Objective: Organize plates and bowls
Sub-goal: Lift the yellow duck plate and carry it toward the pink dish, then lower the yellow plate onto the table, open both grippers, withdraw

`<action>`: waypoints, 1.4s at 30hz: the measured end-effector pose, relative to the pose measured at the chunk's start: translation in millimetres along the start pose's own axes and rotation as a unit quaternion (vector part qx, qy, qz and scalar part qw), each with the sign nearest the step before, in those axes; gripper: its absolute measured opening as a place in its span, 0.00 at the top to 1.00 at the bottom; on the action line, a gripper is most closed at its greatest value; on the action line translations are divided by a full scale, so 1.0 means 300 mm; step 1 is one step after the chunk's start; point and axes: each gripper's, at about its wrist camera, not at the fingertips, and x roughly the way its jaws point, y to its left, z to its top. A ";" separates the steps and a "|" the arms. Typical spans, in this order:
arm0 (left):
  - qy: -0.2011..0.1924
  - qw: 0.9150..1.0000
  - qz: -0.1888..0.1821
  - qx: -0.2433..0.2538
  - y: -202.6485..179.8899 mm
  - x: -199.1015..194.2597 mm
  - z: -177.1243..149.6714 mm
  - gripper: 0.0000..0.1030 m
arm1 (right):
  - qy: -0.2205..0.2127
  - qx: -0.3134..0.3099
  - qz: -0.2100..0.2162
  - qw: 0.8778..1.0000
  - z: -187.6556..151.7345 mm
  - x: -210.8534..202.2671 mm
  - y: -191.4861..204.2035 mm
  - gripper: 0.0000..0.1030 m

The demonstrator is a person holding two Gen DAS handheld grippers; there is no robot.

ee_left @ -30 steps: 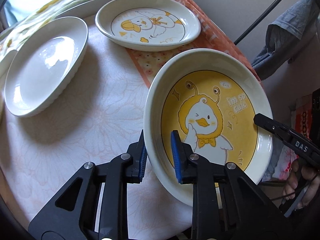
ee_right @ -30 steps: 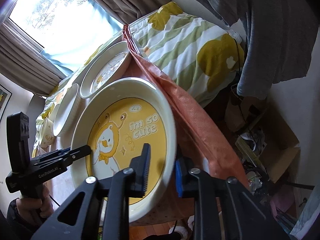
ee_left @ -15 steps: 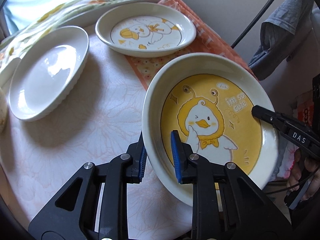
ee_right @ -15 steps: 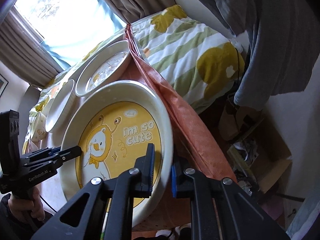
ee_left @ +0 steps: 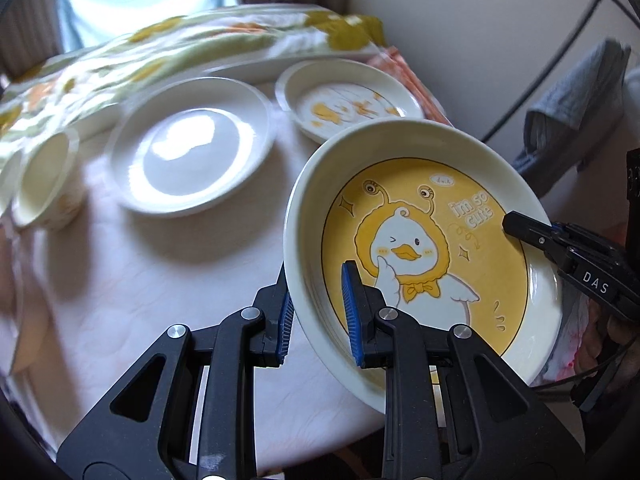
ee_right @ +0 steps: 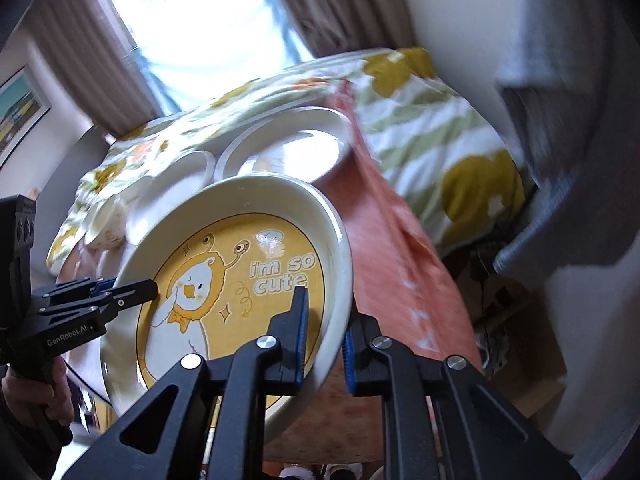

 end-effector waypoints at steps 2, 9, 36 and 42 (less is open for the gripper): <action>-0.007 1.000 0.012 -0.022 0.046 -0.058 -0.026 0.81 | 0.004 -0.027 0.014 1.000 0.018 -0.006 0.061 0.86; -0.023 0.993 0.063 -0.100 0.250 -0.211 -0.142 0.81 | 0.035 -0.105 0.077 0.991 0.054 0.069 0.284 0.85; -0.001 0.979 0.085 -0.184 0.782 -0.091 -0.427 0.81 | 0.101 -0.181 0.107 0.972 -0.113 0.463 0.748 0.85; -0.001 0.980 0.084 -0.180 0.782 -0.088 -0.426 0.81 | 0.114 -0.167 0.104 0.974 -0.112 0.467 0.743 0.85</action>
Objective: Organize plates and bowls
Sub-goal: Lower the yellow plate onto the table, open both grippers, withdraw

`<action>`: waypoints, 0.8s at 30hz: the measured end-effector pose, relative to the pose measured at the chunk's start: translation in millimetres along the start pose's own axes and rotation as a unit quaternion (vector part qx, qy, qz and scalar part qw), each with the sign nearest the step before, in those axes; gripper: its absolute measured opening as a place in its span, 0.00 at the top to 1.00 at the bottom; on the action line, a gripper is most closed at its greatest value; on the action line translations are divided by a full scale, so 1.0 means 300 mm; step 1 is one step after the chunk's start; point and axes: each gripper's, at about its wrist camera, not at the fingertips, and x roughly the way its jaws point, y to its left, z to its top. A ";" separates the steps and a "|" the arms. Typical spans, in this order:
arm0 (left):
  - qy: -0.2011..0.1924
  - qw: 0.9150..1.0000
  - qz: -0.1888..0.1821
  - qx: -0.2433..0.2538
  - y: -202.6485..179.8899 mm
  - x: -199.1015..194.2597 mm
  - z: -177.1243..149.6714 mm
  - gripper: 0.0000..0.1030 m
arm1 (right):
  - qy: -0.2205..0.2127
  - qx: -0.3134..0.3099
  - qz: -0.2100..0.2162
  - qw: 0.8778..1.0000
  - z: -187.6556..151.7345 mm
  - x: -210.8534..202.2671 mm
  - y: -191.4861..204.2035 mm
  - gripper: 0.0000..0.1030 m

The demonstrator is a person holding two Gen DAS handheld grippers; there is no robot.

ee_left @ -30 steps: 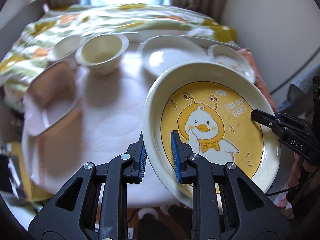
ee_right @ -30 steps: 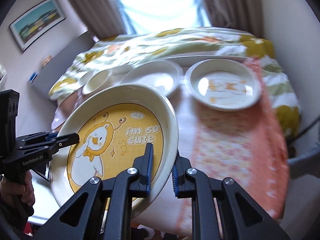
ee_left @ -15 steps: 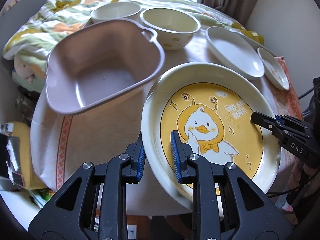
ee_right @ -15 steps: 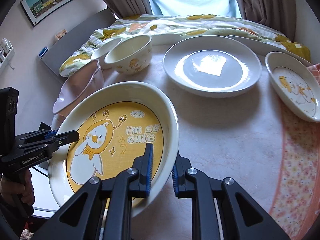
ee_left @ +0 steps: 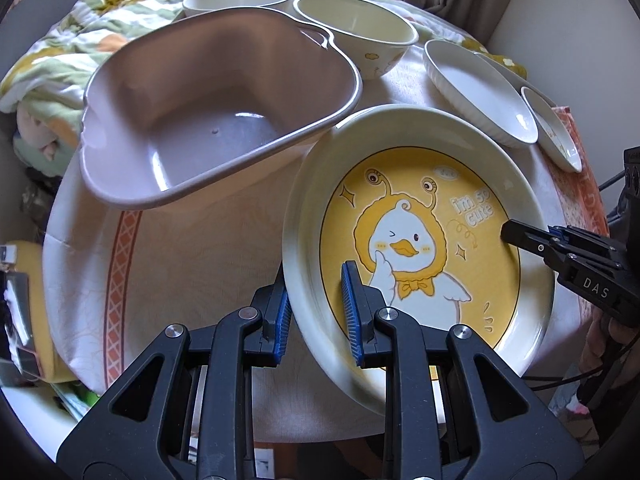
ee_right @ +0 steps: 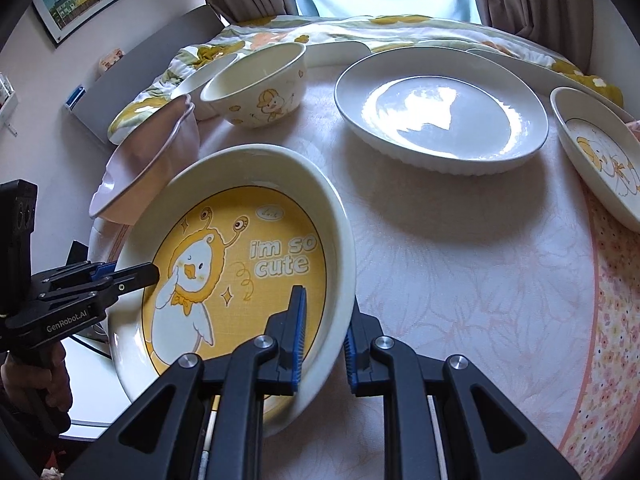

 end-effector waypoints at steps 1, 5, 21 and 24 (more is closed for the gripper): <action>0.001 1.000 0.000 0.001 -0.001 0.001 0.002 0.81 | 0.002 0.002 0.000 1.000 -0.001 0.001 -0.002 0.85; 0.002 1.000 0.001 0.005 -0.004 -0.003 0.001 0.81 | 0.007 0.011 0.003 1.000 -0.002 0.012 -0.007 0.84; -0.007 1.000 0.022 0.011 -0.023 -0.152 -0.005 0.77 | -0.015 0.040 0.008 0.999 0.002 -0.123 -0.041 0.84; -0.011 0.999 0.031 0.009 -0.052 -0.227 0.015 0.68 | -0.022 0.032 0.013 0.999 0.011 -0.197 -0.012 0.82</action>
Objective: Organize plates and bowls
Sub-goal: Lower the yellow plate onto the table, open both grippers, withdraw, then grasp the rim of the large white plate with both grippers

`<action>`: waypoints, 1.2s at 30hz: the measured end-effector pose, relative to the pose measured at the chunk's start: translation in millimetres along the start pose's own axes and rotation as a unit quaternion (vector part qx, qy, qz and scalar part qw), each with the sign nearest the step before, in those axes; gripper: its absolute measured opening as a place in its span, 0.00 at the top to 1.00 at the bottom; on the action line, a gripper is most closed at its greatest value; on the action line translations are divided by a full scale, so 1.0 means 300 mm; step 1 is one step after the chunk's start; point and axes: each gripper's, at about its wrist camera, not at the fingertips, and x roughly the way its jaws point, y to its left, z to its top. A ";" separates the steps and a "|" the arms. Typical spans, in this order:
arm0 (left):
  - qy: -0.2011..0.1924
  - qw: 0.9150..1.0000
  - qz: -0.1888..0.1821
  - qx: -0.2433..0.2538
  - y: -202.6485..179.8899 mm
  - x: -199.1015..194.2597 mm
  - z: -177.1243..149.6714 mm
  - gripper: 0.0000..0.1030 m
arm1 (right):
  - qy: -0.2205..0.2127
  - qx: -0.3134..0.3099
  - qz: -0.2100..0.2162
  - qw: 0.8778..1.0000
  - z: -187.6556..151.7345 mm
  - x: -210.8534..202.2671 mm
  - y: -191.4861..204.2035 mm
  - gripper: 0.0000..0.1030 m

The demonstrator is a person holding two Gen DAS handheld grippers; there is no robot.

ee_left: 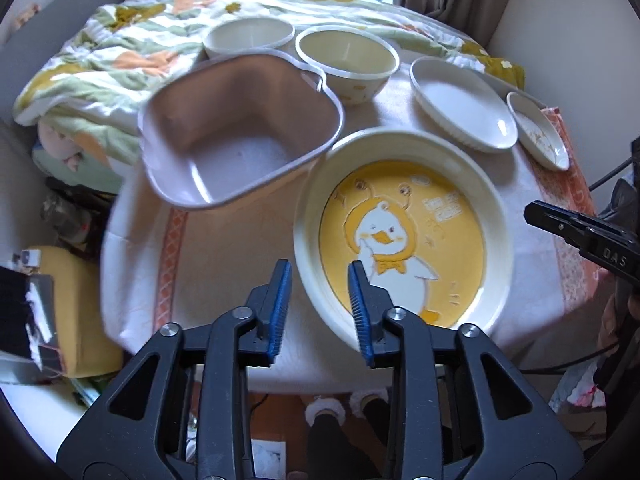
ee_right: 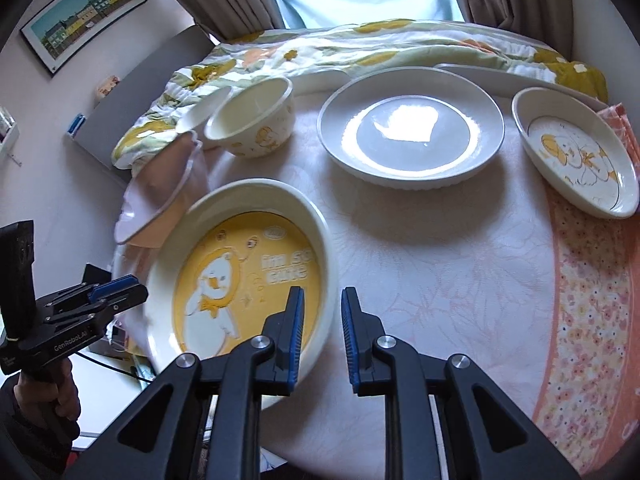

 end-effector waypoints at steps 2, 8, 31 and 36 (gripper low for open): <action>-0.013 1.000 -0.003 -0.003 -0.021 -0.068 0.021 0.23 | -0.012 -0.003 -0.009 1.000 0.018 -0.071 0.028 0.55; -0.101 0.994 -0.031 0.027 -0.105 -0.269 0.108 0.00 | -0.121 -0.028 -0.044 0.991 0.074 -0.318 0.082 0.00; -0.049 0.990 -0.047 -0.122 -0.396 0.076 0.459 0.16 | 0.029 -0.173 -0.011 0.984 0.656 -0.049 -0.359 0.04; -0.002 0.986 -0.042 -0.163 -0.440 0.299 0.478 0.23 | 0.100 -0.207 0.035 0.973 0.655 0.167 -0.420 0.29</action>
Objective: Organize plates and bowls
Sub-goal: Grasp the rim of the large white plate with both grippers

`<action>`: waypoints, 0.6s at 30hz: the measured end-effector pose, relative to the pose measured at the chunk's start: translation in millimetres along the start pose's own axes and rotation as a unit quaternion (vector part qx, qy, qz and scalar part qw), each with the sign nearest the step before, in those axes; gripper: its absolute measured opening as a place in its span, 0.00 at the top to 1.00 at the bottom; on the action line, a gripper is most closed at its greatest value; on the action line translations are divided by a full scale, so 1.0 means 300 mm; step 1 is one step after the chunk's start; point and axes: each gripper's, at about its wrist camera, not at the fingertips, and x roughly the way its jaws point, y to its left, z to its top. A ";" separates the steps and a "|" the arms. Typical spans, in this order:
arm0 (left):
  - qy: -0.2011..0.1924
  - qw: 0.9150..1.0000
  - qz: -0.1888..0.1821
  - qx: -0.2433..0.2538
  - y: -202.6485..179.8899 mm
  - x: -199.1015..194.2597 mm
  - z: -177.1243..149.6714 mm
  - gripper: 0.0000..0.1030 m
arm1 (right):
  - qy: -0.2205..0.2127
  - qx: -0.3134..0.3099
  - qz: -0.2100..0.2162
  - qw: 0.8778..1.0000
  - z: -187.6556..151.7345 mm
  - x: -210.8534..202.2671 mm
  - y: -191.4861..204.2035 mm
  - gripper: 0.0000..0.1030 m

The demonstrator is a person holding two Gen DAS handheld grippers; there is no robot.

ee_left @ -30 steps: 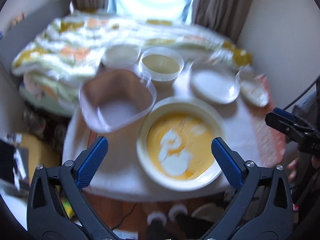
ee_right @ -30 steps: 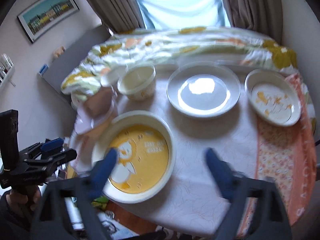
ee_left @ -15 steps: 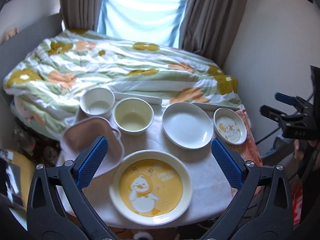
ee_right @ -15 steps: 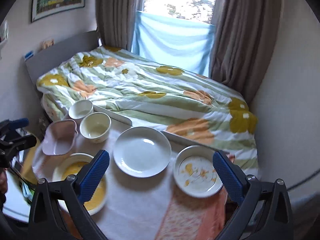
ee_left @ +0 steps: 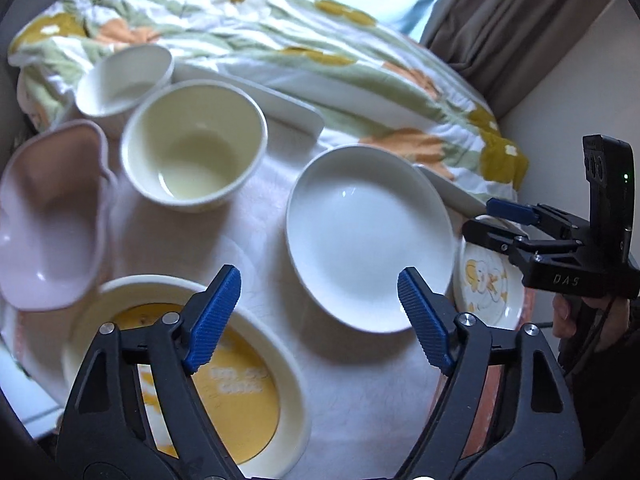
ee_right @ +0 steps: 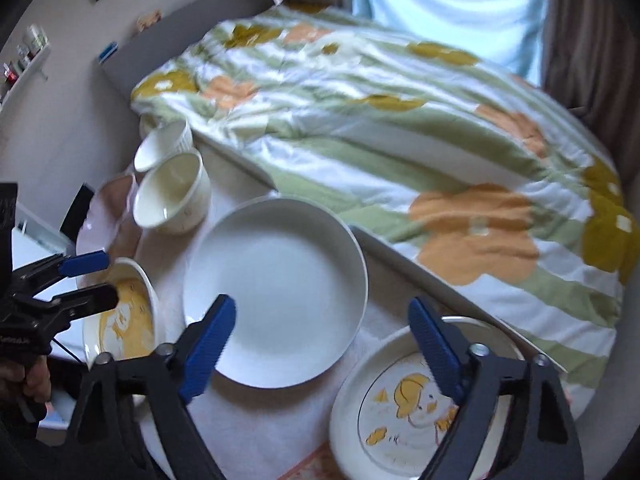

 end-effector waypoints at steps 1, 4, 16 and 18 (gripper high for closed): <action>0.006 1.000 0.005 -0.002 -0.005 0.044 0.003 0.25 | 0.010 -0.002 0.010 1.000 0.001 0.039 -0.013 0.33; 0.020 1.000 0.021 -0.005 -0.011 0.136 0.009 0.35 | 0.027 0.005 0.034 0.999 -0.008 0.124 -0.063 0.43; 0.043 0.998 0.036 -0.033 0.018 0.252 0.001 0.69 | 0.049 -0.016 0.079 0.996 -0.037 0.205 -0.123 0.75; 0.047 0.998 0.039 -0.034 0.017 0.260 -0.003 0.72 | 0.047 -0.013 0.077 0.996 -0.038 0.205 -0.131 0.79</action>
